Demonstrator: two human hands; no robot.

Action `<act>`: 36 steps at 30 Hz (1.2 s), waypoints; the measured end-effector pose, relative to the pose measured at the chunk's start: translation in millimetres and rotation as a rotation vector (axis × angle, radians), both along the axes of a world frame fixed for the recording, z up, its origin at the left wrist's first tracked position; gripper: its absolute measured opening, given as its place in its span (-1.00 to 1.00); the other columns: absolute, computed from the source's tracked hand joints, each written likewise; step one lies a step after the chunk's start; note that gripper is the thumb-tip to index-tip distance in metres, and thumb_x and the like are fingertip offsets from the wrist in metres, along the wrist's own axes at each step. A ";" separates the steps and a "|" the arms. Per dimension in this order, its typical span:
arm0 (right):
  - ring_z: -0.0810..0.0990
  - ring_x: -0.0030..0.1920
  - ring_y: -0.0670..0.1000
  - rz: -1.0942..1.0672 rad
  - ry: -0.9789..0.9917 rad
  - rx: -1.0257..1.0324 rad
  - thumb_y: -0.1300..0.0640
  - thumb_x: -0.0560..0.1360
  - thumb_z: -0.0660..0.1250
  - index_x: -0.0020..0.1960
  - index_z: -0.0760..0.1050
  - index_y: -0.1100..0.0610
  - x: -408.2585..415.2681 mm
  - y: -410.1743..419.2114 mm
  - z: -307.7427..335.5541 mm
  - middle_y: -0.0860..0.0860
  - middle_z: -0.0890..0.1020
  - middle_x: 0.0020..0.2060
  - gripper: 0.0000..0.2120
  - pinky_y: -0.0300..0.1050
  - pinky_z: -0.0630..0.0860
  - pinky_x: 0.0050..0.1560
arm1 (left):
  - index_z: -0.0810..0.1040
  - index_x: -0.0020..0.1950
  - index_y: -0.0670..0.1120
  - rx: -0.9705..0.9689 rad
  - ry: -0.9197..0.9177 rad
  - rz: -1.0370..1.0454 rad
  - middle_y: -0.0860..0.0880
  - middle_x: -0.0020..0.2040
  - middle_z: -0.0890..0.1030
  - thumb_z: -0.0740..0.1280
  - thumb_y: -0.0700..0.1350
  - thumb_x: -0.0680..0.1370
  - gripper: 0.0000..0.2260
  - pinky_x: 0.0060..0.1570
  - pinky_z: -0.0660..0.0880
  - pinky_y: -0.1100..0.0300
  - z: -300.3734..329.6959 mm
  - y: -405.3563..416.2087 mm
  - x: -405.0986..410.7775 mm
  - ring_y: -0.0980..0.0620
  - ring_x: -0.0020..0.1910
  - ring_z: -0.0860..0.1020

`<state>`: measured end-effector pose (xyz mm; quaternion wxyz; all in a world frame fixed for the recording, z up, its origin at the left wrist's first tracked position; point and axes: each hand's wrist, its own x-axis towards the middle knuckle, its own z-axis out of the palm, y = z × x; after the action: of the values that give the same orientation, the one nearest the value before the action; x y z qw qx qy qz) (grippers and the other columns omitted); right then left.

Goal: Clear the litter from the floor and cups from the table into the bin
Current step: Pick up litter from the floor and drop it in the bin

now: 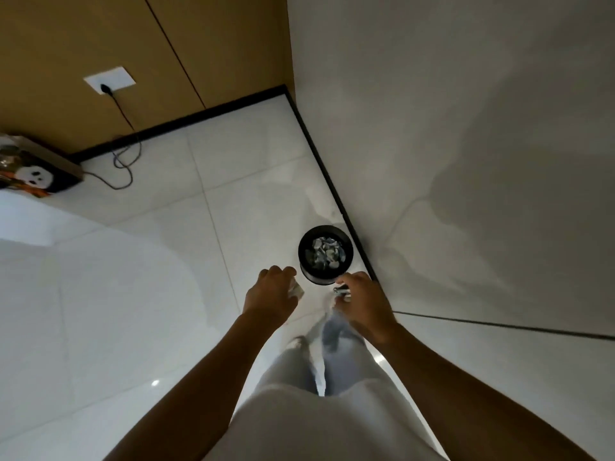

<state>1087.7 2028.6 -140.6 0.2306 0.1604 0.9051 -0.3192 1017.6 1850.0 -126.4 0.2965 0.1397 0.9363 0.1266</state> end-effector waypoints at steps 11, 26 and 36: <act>0.51 0.21 0.12 0.011 -0.070 -0.025 0.11 0.53 0.34 0.32 0.46 0.11 -104.8 35.9 -111.0 0.11 0.50 0.25 -0.64 -0.05 0.52 0.15 | 0.39 0.33 0.01 -0.019 -0.082 0.163 -0.02 0.20 0.49 0.37 -0.08 0.50 -0.59 -0.09 0.42 0.19 -106.0 29.9 -59.8 0.00 0.21 0.42; 0.40 0.35 0.11 -0.014 -0.251 -0.043 0.12 0.54 0.33 0.44 0.32 0.08 -145.5 52.4 -220.4 0.09 0.40 0.38 -0.51 -0.07 0.42 0.29 | 0.39 0.36 0.01 0.016 -0.164 0.195 -0.05 0.23 0.51 0.39 -0.03 0.50 -0.56 -0.03 0.49 0.15 -216.1 63.7 -103.5 -0.03 0.19 0.48; 0.42 0.33 0.06 -0.111 -0.231 -0.019 0.09 0.56 0.31 0.43 0.31 0.03 -127.5 73.7 -205.0 0.03 0.41 0.38 -0.54 -0.22 0.35 0.20 | 0.18 0.52 0.03 -0.052 -0.309 0.035 -0.11 0.46 0.29 0.31 0.02 0.55 -0.43 0.26 0.40 -0.07 -245.4 128.1 -142.3 -0.16 0.42 0.29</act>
<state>960.2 2102.3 -345.6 0.3165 0.2438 0.8593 -0.3193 875.4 1978.0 -371.8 0.4381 0.0945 0.8848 0.1272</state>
